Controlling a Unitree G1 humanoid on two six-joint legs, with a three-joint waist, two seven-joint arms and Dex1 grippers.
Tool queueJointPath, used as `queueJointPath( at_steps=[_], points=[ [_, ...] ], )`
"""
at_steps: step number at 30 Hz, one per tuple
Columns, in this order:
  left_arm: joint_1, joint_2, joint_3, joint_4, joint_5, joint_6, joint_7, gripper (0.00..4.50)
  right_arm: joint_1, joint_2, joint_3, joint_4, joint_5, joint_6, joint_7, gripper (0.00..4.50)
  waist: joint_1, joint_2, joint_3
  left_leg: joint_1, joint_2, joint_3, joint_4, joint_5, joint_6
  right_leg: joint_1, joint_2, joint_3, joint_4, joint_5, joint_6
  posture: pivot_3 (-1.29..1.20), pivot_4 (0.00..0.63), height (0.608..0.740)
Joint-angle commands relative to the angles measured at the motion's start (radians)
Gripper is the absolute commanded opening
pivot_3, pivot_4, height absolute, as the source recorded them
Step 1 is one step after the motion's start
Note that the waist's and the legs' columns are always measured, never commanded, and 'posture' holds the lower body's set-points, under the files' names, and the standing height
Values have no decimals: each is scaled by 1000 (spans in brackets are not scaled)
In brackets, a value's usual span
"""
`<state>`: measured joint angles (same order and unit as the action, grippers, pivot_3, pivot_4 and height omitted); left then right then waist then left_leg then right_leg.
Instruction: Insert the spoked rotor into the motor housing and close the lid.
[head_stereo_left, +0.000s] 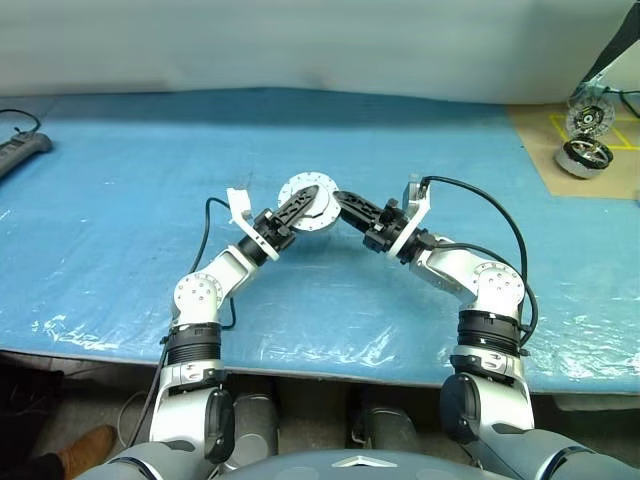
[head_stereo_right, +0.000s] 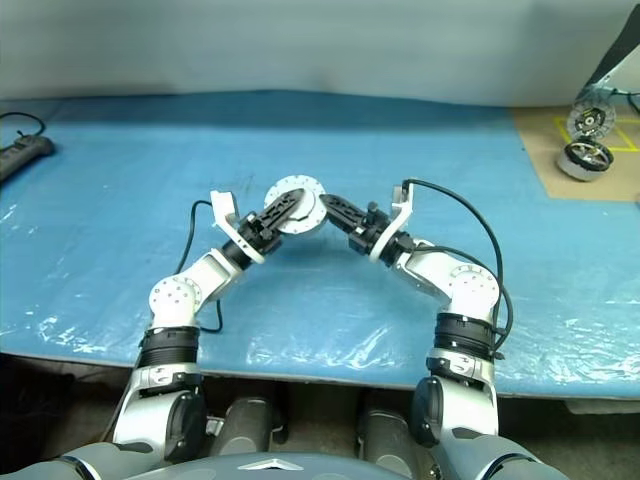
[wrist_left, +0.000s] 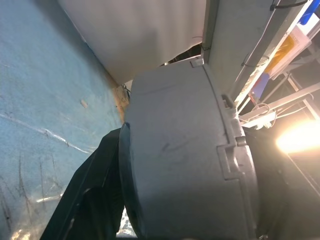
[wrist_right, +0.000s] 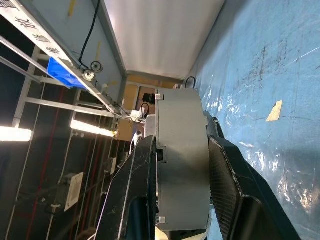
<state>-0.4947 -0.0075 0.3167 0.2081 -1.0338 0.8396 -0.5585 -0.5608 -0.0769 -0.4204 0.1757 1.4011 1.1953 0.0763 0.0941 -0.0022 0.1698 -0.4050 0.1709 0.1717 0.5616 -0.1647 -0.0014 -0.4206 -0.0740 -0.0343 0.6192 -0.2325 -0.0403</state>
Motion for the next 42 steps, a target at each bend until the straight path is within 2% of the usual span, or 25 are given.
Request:
queueJointPath(
  at_steps=[1,5,7,10,12,27,33,36,40,42],
  points=[
    [-8,5,-32,-19,37,-4,37,2811,-18,18,-5,-43,62,-31,-20,1144,1,0,0,0,0,0,0,0,0,0,0,0,0,0,0,0,150,740],
    [-15,6,-22,-9,23,-19,25,2811,-8,12,19,-111,-34,-115,3,1144,1,0,0,0,0,0,0,0,0,0,0,0,0,0,0,0,150,740],
    [-17,8,-21,-8,20,-29,5,2805,-3,17,17,-131,-27,-139,50,1868,2,0,0,0,0,0,0,0,0,0,0,0,0,0,0,0,150,740],
    [-35,-1,-17,-4,12,-26,31,2438,0,16,17,-112,28,-116,38,2902,2,0,0,0,0,0,0,0,0,0,0,0,0,0,0,0,150,740],
    [-42,-7,-14,-6,4,-25,39,2438,-3,4,28,-91,29,-95,24,3589,1,0,0,0,0,0,0,0,0,0,0,0,0,0,0,0,150,740],
    [-114,8,71,26,-22,-88,90,2438,7,11,32,-83,42,-119,6,3589,1,-1,0,0,0,-1,0,0,0,0,0,0,0,0,1,0,150,740],
    [-99,0,63,-51,-17,-101,110,2438,-3,-68,44,-75,11,-101,21,3589,4,-2,1,-2,-1,-1,1,0,0,0,0,0,-1,1,1,0,150,740],
    [-98,13,91,-39,27,-170,147,2438,1,-140,83,-105,-79,-114,43,3589,4,-2,1,-2,-1,-1,1,0,0,0,0,0,-1,1,1,0,150,740],
    [-89,46,95,-23,110,-273,164,2438,43,-288,304,-258,-372,-207,162,3589,-2,-2,1,-1,0,-2,2,0,0,0,1,0,0,1,2,0,150,740],
    [-88,54,90,-19,134,-301,163,2438,58,-314,334,-291,-427,-237,198,3589,0,-3,2,-1,0,-4,1,0,0,0,1,-1,-1,1,3,0,150,740]
  ],
)
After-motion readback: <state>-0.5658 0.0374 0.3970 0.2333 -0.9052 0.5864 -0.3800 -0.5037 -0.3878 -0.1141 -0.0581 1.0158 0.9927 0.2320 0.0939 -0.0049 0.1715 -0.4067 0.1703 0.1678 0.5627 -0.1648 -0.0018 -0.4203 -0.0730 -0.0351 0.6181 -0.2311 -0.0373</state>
